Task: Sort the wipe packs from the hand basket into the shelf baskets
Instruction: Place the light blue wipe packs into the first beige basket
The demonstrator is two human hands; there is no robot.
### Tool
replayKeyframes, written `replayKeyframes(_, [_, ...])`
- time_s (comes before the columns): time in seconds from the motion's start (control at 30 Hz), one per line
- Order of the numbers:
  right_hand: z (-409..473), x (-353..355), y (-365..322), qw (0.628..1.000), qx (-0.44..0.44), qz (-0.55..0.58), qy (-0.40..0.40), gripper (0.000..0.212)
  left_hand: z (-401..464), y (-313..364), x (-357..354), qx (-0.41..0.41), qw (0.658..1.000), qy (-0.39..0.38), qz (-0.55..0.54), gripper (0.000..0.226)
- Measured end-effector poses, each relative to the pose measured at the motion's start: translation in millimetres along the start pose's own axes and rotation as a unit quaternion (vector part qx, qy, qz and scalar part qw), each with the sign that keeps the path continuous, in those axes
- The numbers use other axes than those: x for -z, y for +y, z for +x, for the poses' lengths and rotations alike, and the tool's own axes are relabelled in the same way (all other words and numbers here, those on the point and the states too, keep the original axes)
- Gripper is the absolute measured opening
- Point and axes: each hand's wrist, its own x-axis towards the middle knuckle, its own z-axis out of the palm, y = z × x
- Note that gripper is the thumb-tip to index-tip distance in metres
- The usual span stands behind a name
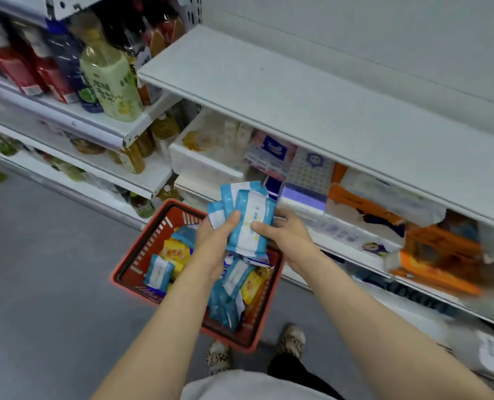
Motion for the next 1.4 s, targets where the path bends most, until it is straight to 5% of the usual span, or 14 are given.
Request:
replayKeyframes(0.2, [-29.7, 71.6, -4.3, 0.991, 0.015, 0.099, 0.091, 0.028, -14.5, -24.0, -71.2, 0.003, 0.997, -0.071, 0.011, 0.035])
replayKeyframes(0.47, [-97.5, 243.5, -12.9, 0.955, 0.122, 0.171, 0.209, 0.017, -57.3, -94.3, -216.9, -0.017, 0.989, -0.141, 0.047, 0.028])
replayKeyframes(0.9, [-251.4, 598.0, 3.1, 0.897, 0.207, 0.16, 0.355, 0.055, -163.1, -253.3, -501.4, -0.042, 0.95, -0.275, 0.143, 0.031])
replayKeyframes(1.1, [-253.3, 709.5, -20.3, 0.856, 0.247, 0.175, 0.42, 0.043, -162.1, -288.6, -613.4, -0.08, 0.933, -0.301, 0.183, 0.024])
replayKeyframes(1.4, [-222.3, 883.4, -70.5, 0.842, 0.229, 0.161, 0.461, 0.027, -116.6, -326.1, -781.8, -0.078, 0.927, -0.323, 0.177, 0.021])
